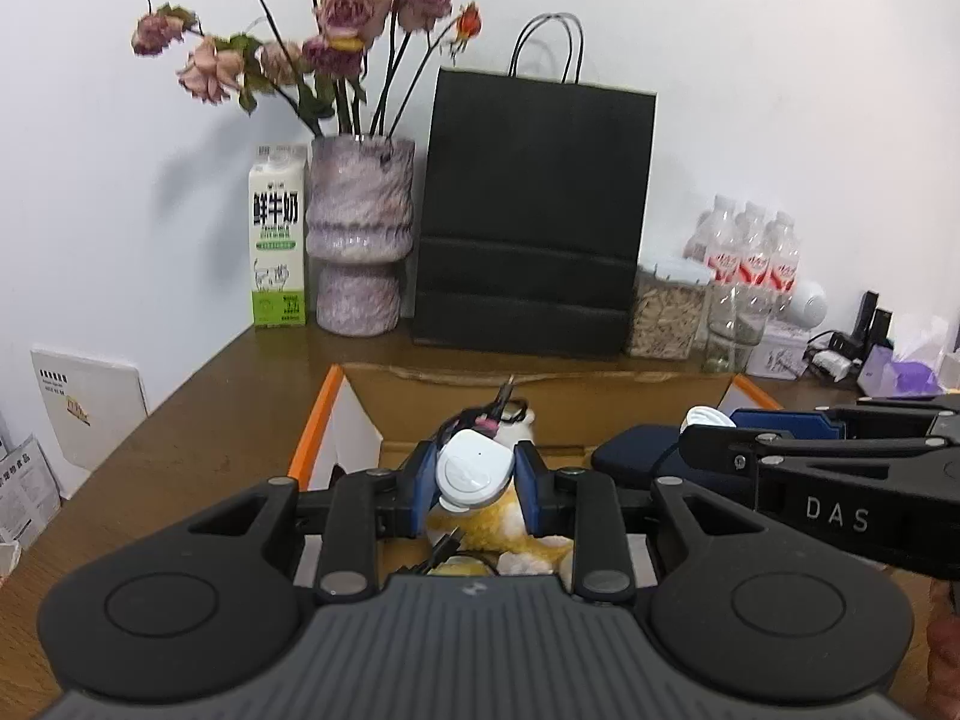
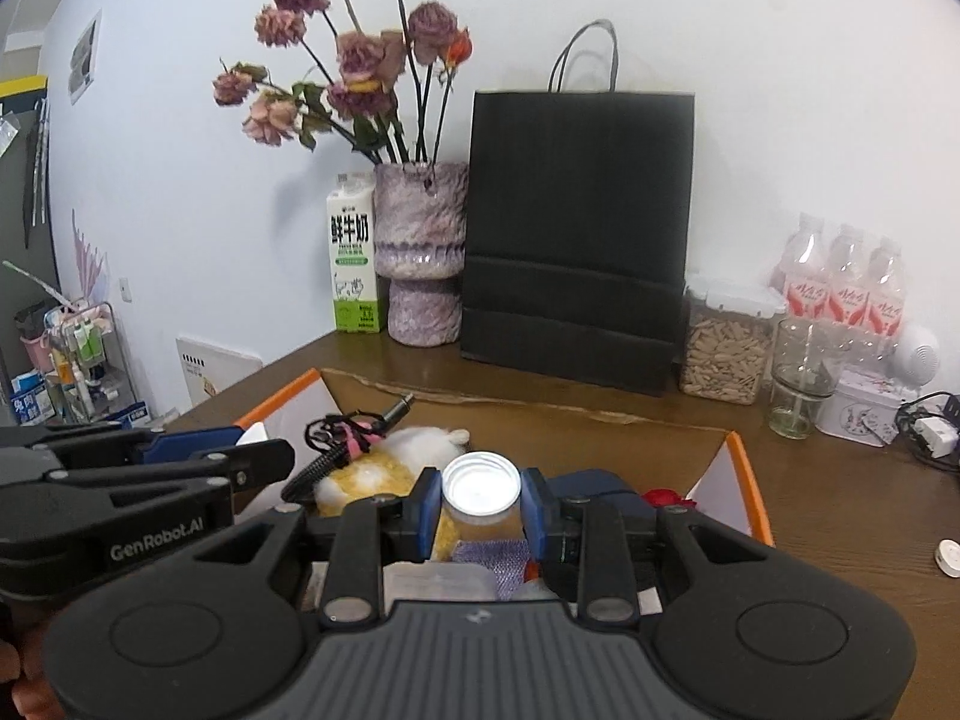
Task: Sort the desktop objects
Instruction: 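Carry the caps into the box with the left tool while the right tool carries its cap inside, then open both tools inside the box to drop the two caps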
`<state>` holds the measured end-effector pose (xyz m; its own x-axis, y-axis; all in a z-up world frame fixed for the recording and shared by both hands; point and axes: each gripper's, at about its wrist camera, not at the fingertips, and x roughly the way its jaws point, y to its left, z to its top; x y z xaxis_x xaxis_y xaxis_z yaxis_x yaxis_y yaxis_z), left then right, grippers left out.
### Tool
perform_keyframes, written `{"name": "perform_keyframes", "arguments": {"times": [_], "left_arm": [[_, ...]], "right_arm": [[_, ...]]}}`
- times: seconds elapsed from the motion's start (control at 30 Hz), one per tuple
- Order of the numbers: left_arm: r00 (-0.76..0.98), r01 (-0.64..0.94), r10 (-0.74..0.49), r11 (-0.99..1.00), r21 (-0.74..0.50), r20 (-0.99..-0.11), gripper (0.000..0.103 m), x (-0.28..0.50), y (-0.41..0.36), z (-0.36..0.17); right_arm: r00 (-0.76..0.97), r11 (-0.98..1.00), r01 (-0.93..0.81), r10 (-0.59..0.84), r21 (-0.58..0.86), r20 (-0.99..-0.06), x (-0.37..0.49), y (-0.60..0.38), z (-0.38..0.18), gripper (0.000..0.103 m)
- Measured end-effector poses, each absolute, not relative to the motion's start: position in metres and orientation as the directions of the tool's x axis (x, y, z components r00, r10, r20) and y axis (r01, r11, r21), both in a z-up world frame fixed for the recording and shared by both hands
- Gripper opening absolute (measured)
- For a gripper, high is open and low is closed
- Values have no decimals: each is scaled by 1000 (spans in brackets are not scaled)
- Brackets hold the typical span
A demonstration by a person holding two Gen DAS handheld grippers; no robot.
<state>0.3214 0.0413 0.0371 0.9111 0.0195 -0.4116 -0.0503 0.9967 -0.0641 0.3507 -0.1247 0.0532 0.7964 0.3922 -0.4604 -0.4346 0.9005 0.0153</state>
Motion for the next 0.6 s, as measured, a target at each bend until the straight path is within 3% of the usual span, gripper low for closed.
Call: {"name": "perform_keyframes", "arguments": {"times": [0.47, 0.57, 0.6], "left_arm": [[886, -51, 51, 999, 11, -461, 29, 329, 41, 11], [896, -57, 60, 998, 19, -440, 39, 326, 40, 13], [899, -61, 64, 998, 21, -433, 50, 324, 39, 14]], "right_arm": [[758, 901, -433, 368, 7, -539, 367, -120, 13, 27], [765, 903, -429, 365, 3, -530, 363, -120, 14, 27], [769, 905, -426, 363, 2, -526, 362, -121, 14, 28]]}}
